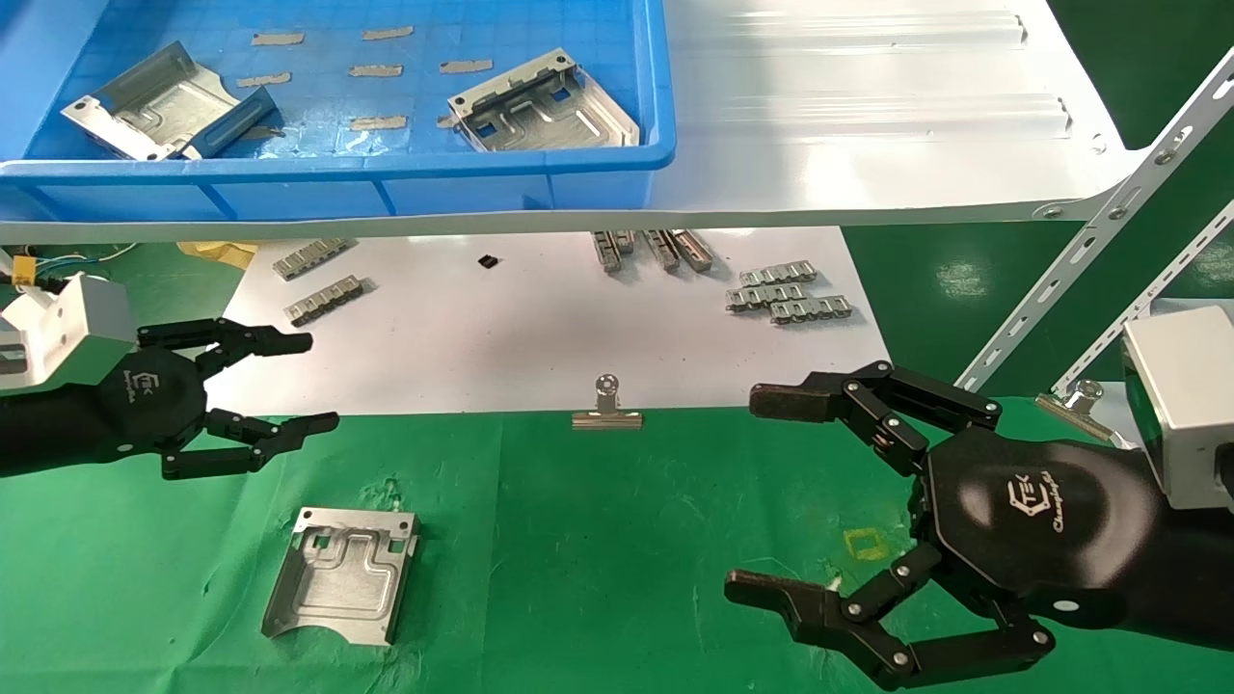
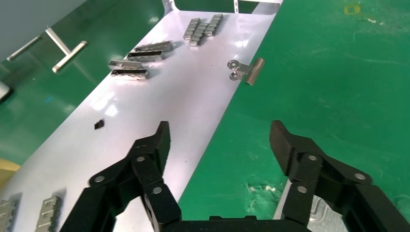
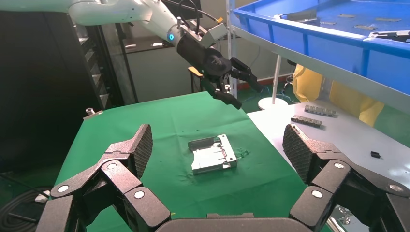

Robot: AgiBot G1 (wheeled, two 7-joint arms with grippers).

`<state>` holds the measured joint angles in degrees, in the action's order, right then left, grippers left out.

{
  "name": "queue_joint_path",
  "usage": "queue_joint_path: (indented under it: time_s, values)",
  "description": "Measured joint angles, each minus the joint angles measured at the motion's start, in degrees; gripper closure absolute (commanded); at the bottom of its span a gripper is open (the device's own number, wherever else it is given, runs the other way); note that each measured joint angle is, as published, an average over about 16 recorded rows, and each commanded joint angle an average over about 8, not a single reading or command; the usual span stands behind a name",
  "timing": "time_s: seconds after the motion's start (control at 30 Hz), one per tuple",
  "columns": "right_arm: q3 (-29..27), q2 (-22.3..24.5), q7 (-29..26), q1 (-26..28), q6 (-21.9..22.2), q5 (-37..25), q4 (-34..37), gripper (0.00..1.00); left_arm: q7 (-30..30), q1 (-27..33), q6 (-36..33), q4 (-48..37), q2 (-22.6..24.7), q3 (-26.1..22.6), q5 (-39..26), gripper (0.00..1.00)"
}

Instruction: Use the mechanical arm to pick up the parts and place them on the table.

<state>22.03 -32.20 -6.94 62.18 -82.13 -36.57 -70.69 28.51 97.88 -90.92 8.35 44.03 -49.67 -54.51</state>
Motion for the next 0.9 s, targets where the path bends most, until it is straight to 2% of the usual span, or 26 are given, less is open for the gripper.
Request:
queue_joint_path:
  time_s: [0.4,0.9]
  values:
    - [0.00,0.00,0.00,0.00,0.00,0.00,0.00,0.00,-2.10,-2.02,0.29,3.42,-0.46,1.87,0.77,0.00]
    - [0.00,0.00,0.00,0.00,0.00,0.00,0.00,0.00,-11.11,-10.37,1.50,18.49,-2.54,9.60,3.63,0.00]
